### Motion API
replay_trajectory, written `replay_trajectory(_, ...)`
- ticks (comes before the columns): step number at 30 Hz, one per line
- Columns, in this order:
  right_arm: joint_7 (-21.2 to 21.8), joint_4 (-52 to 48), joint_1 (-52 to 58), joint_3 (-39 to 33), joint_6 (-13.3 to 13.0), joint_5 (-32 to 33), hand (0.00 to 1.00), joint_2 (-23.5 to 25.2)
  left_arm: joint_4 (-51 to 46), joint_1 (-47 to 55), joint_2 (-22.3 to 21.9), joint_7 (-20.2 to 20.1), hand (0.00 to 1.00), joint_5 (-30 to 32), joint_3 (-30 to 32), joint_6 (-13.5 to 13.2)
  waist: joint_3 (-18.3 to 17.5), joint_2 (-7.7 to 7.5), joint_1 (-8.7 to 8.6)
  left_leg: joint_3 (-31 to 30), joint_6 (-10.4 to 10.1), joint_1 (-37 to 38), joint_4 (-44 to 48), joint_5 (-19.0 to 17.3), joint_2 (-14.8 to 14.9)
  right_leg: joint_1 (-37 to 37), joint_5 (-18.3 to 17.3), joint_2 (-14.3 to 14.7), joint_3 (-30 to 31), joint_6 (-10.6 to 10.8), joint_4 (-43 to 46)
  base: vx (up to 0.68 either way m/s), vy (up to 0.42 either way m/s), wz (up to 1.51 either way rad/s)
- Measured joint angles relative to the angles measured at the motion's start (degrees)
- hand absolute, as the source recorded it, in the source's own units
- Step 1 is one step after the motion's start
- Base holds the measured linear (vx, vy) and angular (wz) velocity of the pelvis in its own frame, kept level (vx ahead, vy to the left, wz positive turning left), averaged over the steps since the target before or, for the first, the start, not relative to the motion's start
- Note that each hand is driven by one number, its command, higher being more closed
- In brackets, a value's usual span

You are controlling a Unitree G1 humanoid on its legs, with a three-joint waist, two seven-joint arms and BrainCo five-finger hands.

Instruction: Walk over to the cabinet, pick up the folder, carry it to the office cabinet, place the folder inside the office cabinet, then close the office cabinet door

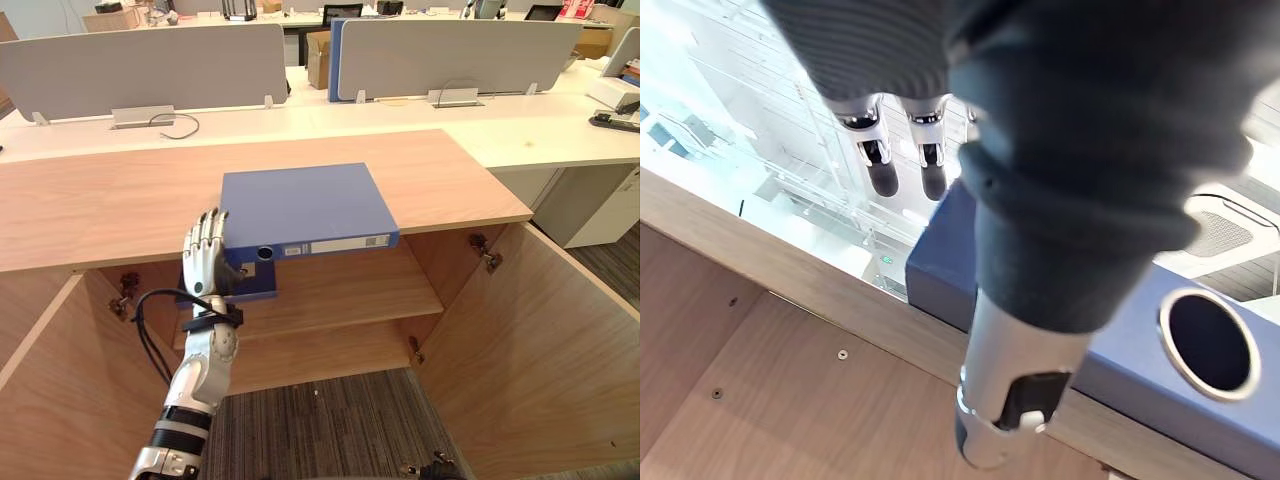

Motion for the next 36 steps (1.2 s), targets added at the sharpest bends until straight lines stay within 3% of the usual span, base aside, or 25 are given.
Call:
replay_trajectory(11,-0.01,-0.02,0.04,0.01,0.0,0.02,0.0,-0.17,2.92,-0.3,0.37,-0.07,0.0,1.54,-0.91,-0.01,0.49,0.06,-0.39,0.14,-0.19,1.08,-0.01,-0.34,0.3,0.97,-0.29,0.27,0.16,-0.46,0.02,0.0,0.0,0.0)
replay_trajectory(17,0.0,0.0,0.08,0.03,0.0,0.03,0.0,-0.36,6.42,-3.07,3.6,-1.26,0.0,3.52,-4.18,-0.39,0.5,0.07,-0.51,0.18,-0.27,0.98,0.01,-0.41,0.3,0.83,-0.29,0.27,0.22,-0.45,-0.01,0.0,0.0,0.0)
replay_trajectory(33,0.03,0.49,-0.05,-0.17,-0.01,0.13,0.0,-2.13,11.45,-11.8,10.03,-3.4,0.0,6.65,-12.53,-4.26,0.91,0.78,-1.8,0.09,-0.27,0.95,0.05,-0.4,0.28,0.77,-0.29,0.27,0.22,-0.44,0.0,0.0,0.0,0.0)
replay_trajectory(34,0.03,0.49,-0.04,-0.18,-0.01,0.13,0.0,-2.19,12.15,-12.33,10.52,-3.48,1.0,6.7,-12.97,-4.24,0.95,0.93,-1.87,0.09,-0.27,0.95,0.05,-0.4,0.28,0.77,-0.29,0.27,0.22,-0.44,0.0,0.0,0.0,0.0)
replay_trajectory(36,0.03,0.53,0.01,-0.23,-0.01,0.13,0.0,-2.26,13.37,-13.34,11.18,-3.54,1.0,6.78,-13.73,-4.31,1.03,1.19,-1.92,0.08,-0.27,0.95,0.05,-0.4,0.28,0.77,-0.29,0.27,0.22,-0.44,0.0,0.0,0.0,0.0)
